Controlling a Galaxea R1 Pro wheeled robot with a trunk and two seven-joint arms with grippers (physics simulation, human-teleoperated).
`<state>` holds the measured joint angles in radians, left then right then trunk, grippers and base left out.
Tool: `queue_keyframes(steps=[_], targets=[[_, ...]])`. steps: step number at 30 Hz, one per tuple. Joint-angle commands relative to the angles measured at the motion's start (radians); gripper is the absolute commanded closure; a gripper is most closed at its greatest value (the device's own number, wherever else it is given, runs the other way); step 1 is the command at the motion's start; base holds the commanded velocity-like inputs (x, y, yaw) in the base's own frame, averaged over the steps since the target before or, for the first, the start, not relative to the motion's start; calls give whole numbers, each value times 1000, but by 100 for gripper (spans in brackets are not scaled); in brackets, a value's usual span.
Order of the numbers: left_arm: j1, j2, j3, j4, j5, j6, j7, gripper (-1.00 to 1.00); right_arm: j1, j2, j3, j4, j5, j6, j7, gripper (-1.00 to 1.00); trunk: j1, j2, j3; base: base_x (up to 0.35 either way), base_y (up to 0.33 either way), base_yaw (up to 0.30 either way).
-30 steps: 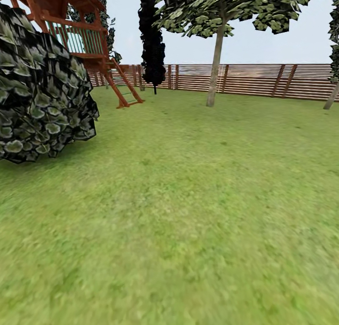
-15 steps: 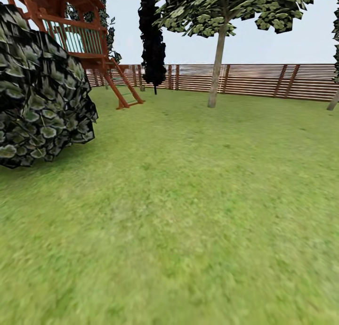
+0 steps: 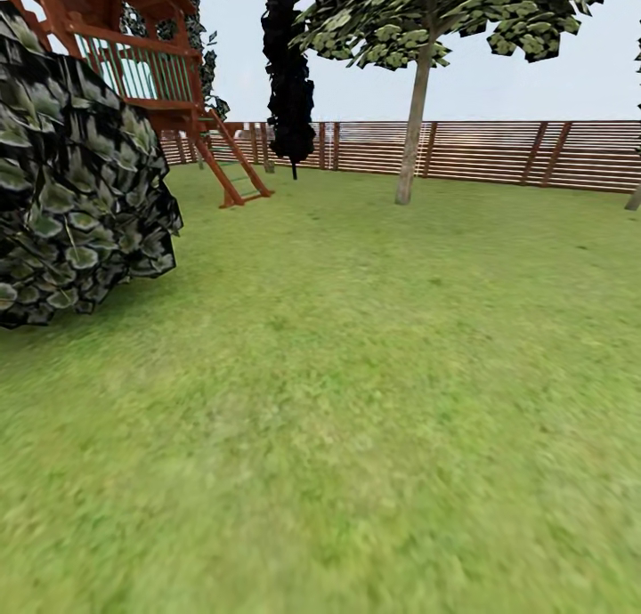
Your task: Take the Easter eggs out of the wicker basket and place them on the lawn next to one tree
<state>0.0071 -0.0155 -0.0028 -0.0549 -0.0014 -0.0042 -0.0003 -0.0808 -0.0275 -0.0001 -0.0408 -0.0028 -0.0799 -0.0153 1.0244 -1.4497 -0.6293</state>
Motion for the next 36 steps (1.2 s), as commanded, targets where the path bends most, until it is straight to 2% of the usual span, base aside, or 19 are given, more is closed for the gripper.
queue_keyframes(steps=[1, 36], targets=[[1, 0, 0, -2, 0, 0, 0, -100, 0, 0, 0, 1, 0, -3, -2, -100, 1, 0, -1, 334, 76, 0], [1, 0, 0, -2, 0, 0, 0, -100, 0, -1, 6, 1, 4, -3, -2, -100, 1, 0, -1, 334, 76, 0]])
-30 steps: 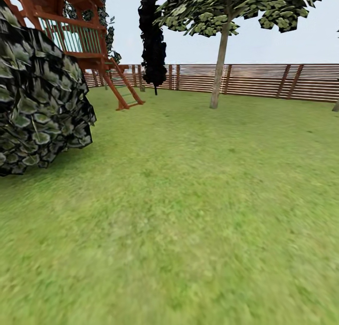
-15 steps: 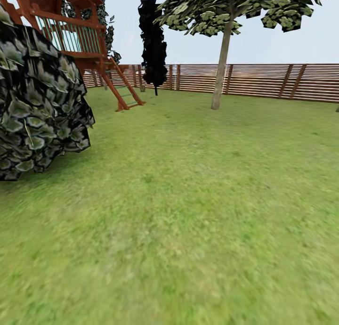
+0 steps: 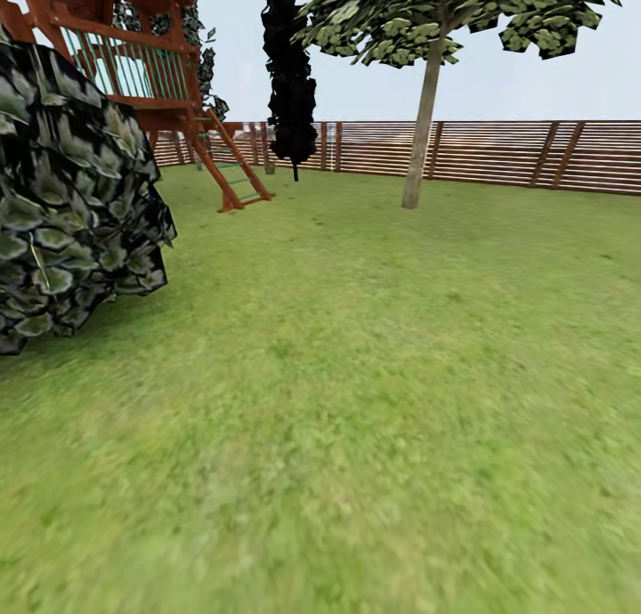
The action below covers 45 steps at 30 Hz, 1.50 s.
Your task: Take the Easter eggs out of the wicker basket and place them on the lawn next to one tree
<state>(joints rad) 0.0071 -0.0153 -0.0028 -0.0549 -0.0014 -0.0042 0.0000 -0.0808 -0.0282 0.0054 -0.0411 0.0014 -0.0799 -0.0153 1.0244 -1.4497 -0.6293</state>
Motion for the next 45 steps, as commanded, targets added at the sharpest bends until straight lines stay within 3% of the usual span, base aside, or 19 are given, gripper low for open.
queue_keyframes(steps=[1, 15, 28, 45], targets=[[1, 0, 0, -2, 0, 0, 0, -100, 0, 0, 1, 1, 0, -3, -2, -100, 1, 0, -1, 334, 76, 0], [1, 0, 0, -2, 0, 0, 0, -100, 0, 4, -4, -1, -4, -5, -2, -100, 1, 0, -1, 334, 76, -2], [1, 0, 0, -2, 0, 0, 0, -100, 0, 4, -8, 0, -11, -5, -2, -100, 1, 0, -1, 334, 76, -213], [1, -1, 0, -1, 0, 1, 0, -100, 0, 5, -4, 1, -2, -4, -2, -100, 1, 0, -1, 334, 76, -5]])
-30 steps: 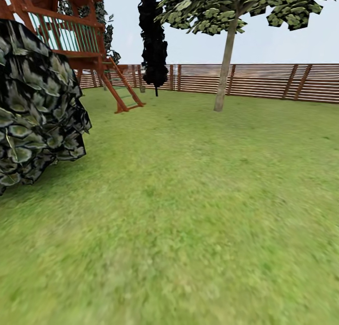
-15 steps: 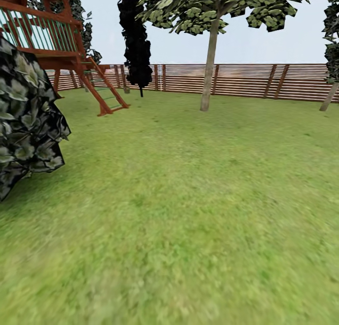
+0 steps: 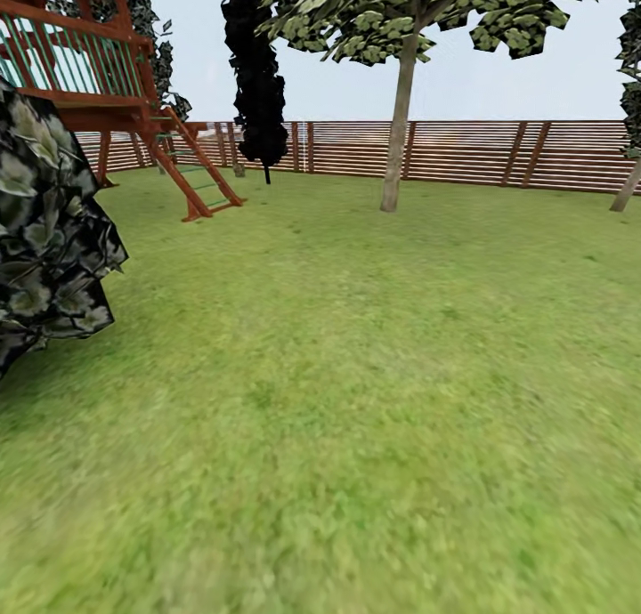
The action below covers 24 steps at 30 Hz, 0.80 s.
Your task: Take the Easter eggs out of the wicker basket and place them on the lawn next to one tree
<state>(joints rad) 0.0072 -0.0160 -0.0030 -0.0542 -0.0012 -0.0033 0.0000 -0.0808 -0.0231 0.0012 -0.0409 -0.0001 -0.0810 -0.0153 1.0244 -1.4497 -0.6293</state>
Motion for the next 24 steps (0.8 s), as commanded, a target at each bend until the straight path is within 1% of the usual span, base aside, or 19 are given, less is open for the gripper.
queue_keyframes(steps=[1, 24], targets=[[1, 0, 0, -2, 0, -1, 0, -100, 0, 0, 0, 1, 0, -3, -2, -100, 1, 0, -1, 335, 75, 0], [0, -1, 0, -3, 0, -1, 0, -100, 0, 0, 0, 1, 0, -3, -2, -100, 1, 0, -1, 335, 75, 0]])
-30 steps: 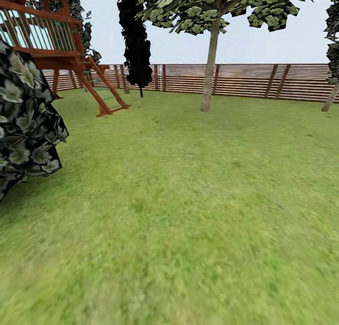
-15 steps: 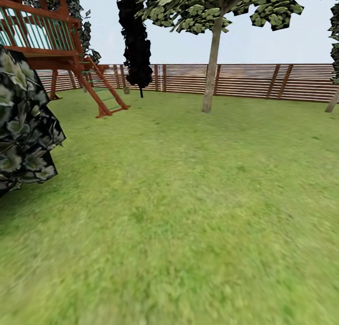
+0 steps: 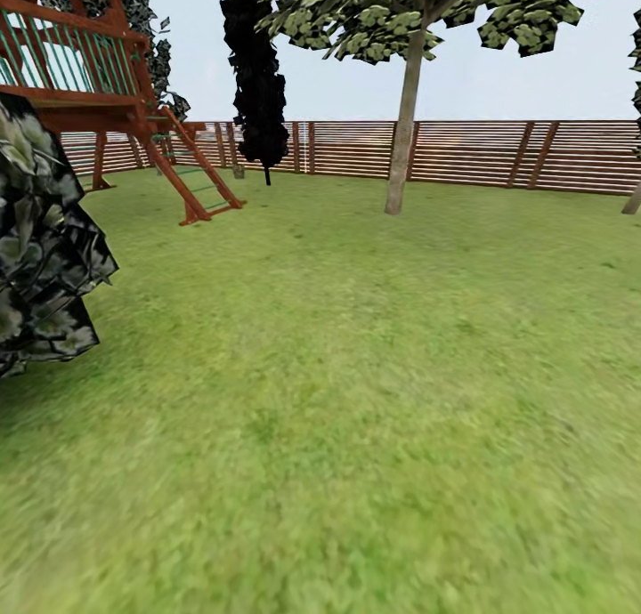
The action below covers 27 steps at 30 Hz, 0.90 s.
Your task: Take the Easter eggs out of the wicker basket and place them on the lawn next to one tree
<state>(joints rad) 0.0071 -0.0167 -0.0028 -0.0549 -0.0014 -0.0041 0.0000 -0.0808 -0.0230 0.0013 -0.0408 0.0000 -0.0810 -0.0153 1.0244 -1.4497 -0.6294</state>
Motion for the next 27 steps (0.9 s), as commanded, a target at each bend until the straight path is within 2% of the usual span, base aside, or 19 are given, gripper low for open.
queue_keyframes(steps=[1, 14, 21, 27], targets=[[1, 0, 0, -2, 0, 0, 0, -100, 0, 0, 0, 1, 0, -3, -2, -100, 1, 0, -1, 335, 75, 0], [1, 0, 0, -2, -1, 0, 0, -100, 0, 0, 1, 1, 0, -3, -2, -100, 1, 0, -1, 332, 75, 0], [1, 0, 0, -6, 2, -2, 0, -100, 0, 0, 2, 1, 0, -3, -2, -100, 1, 0, -1, 78, 20, 0], [1, 1, 0, -4, 3, -1, 0, -100, 0, 0, 2, 1, 0, -3, -2, -100, 1, 0, -1, 272, 10, 0]])
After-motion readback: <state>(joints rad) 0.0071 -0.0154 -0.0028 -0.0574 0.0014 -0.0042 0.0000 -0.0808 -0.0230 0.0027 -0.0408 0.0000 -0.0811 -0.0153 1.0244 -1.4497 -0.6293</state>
